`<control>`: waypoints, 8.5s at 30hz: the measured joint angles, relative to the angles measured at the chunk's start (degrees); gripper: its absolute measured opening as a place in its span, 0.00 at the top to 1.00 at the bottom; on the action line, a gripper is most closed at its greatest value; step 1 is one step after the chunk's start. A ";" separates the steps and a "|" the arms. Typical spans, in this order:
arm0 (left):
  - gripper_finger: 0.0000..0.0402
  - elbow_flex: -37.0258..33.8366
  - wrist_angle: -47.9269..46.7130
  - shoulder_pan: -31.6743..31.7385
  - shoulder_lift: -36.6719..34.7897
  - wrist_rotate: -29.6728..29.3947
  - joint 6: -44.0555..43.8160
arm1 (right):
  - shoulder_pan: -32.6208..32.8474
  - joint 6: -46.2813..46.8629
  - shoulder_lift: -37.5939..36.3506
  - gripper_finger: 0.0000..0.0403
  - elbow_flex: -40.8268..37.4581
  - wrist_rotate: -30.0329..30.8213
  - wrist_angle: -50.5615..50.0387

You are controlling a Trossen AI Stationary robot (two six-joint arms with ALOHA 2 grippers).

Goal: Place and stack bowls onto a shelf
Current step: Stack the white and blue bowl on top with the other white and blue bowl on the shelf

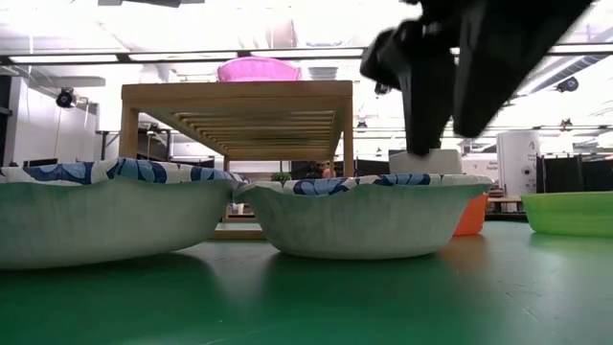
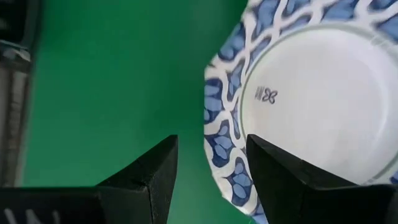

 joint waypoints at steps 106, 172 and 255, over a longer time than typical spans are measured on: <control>1.00 -0.09 4.29 0.02 0.02 -1.09 0.87 | -43.14 -53.66 -16.65 0.65 -0.63 9.19 22.35; 1.00 11.65 -0.09 0.13 0.11 19.96 -25.67 | -40.53 -37.86 -21.81 0.98 -24.17 14.72 57.66; 0.99 19.78 -34.97 -11.80 41.57 69.05 -64.46 | -12.99 -31.92 -62.06 0.98 -49.51 13.27 42.90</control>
